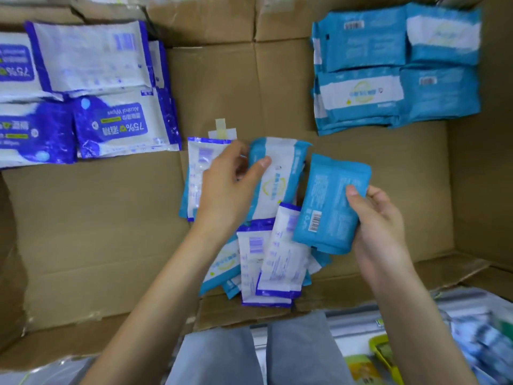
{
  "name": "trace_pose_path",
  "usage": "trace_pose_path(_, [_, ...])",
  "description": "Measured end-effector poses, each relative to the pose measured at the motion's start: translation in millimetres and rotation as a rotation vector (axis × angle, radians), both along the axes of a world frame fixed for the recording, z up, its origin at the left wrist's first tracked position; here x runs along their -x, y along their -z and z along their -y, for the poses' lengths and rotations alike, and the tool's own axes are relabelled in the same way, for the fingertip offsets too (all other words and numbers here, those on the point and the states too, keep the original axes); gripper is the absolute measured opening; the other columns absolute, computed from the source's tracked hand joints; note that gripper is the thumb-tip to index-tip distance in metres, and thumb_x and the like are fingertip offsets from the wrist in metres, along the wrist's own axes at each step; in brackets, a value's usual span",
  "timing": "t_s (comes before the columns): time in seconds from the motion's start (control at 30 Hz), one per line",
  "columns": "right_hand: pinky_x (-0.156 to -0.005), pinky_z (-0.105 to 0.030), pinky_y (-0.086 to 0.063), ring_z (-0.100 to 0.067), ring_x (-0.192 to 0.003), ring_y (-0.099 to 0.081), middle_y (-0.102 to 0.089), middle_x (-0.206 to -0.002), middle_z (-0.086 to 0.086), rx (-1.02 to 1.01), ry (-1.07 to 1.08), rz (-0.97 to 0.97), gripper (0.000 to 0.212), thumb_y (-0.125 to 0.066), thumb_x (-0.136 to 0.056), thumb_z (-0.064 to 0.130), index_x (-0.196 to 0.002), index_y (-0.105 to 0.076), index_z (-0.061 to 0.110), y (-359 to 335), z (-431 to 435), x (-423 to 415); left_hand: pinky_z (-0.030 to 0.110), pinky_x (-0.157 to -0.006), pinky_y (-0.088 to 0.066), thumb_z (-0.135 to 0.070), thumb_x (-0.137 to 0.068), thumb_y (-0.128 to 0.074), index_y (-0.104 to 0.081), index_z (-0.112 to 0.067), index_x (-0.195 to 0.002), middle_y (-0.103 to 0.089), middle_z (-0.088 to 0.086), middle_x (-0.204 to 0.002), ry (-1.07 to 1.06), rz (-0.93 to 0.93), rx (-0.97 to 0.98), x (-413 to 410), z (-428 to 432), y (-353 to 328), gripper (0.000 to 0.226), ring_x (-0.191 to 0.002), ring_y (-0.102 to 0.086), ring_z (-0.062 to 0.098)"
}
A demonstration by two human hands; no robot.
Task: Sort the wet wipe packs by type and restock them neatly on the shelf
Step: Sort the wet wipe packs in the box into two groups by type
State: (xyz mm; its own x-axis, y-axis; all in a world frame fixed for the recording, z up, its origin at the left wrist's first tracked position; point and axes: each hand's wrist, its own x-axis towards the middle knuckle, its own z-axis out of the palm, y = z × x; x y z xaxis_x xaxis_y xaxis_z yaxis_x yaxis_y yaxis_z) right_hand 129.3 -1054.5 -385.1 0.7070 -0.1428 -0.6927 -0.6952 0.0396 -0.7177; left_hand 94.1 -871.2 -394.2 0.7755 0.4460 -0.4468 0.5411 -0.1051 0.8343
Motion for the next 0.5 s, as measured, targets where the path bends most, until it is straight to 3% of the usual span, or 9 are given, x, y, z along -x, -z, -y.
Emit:
trace_pose_path(0.07, [-0.065,-0.023,-0.056,-0.003,-0.075,-0.068,-0.073,-0.082,0.008,-0.061,0.002,0.006,0.007,-0.054,-0.094,0.011,-0.099,-0.058,0.013,-5.3,5.4,-16.7,0.039,-0.054,-0.044,-0.031,-0.085,-0.064,-0.05,-0.003,-0.077,-0.061,0.009,-0.066,-0.122,0.066,0.042,-16.8,-8.7,-15.8,0.032,-0.058,-0.05,0.024])
trace_pose_path(0.1, [-0.069,-0.024,-0.057,-0.005,-0.08,-0.068,-0.073,-0.089,0.006,-0.105,0.015,0.012,0.011,-0.053,-0.094,0.011,-0.102,-0.06,0.013,-8.5,8.9,-26.8,0.037,-0.054,-0.047,-0.028,-0.087,-0.064,-0.054,-0.004,-0.079,-0.065,0.014,-0.072,-0.203,0.099,0.089,-27.5,-11.5,-23.6,0.027,-0.062,-0.057,0.021])
trace_pose_path(0.17, [-0.078,-0.026,-0.057,-0.009,-0.09,-0.069,-0.073,-0.102,0.0,-0.184,0.074,0.027,0.018,-0.052,-0.094,0.012,-0.109,-0.063,0.011,-14.0,18.7,-50.7,0.023,-0.051,-0.048,-0.017,-0.092,-0.061,-0.057,-0.011,-0.08,-0.068,0.005,-0.075,-0.338,0.147,0.228,-49.2,-11.9,-36.1,0.014,-0.064,-0.064,0.008])
trace_pose_path(0.27, [-0.092,-0.038,-0.053,-0.016,-0.104,-0.067,-0.069,-0.117,-0.006,-0.251,0.201,0.042,0.026,-0.055,-0.092,0.014,-0.118,-0.061,0.01,-14.6,40.0,-94.7,0.02,-0.053,-0.05,-0.016,-0.092,-0.06,-0.06,-0.011,-0.087,-0.07,0.006,-0.083,-0.339,0.133,0.352,-83.1,2.4,-42.3,0.008,-0.068,-0.068,0.011])
trace_pose_path(0.33, [-0.086,-0.039,-0.056,-0.018,-0.104,-0.068,-0.07,-0.115,-0.006,-0.295,0.286,0.031,0.032,-0.058,-0.091,0.014,-0.123,-0.058,0.01,-10.8,54.9,-124.3,0.021,-0.056,-0.053,-0.013,-0.091,-0.062,-0.061,-0.008,-0.092,-0.071,0.011,-0.091,-0.37,0.09,0.486,-104.1,17.5,-33.8,0.005,-0.074,-0.071,0.016])
trace_pose_path(0.4, [-0.074,-0.036,-0.059,-0.019,-0.095,-0.071,-0.072,-0.109,-0.007,-0.318,0.361,0.019,0.038,-0.061,-0.088,0.009,-0.125,-0.056,0.009,-5.9,67.8,-149.6,0.026,-0.062,-0.057,-0.007,-0.088,-0.064,-0.058,0.0,-0.108,-0.07,0.018,-0.102,-0.428,0.049,0.613,-121.2,36.7,-22.4,0.022,-0.083,-0.071,0.024])
trace_pose_path(0.5, [-0.07,-0.039,-0.06,-0.022,-0.086,-0.073,-0.071,-0.105,-0.012,-0.335,0.456,-0.037,0.041,-0.063,-0.084,0.002,-0.125,-0.055,0.006,5.9,84.0,-176.3,0.03,-0.072,-0.06,0.001,-0.085,-0.065,-0.052,0.007,-0.118,-0.067,0.023,-0.11,-0.476,-0.019,0.658,-135.8,67.0,-2.2,0.036,-0.097,-0.068,0.034])
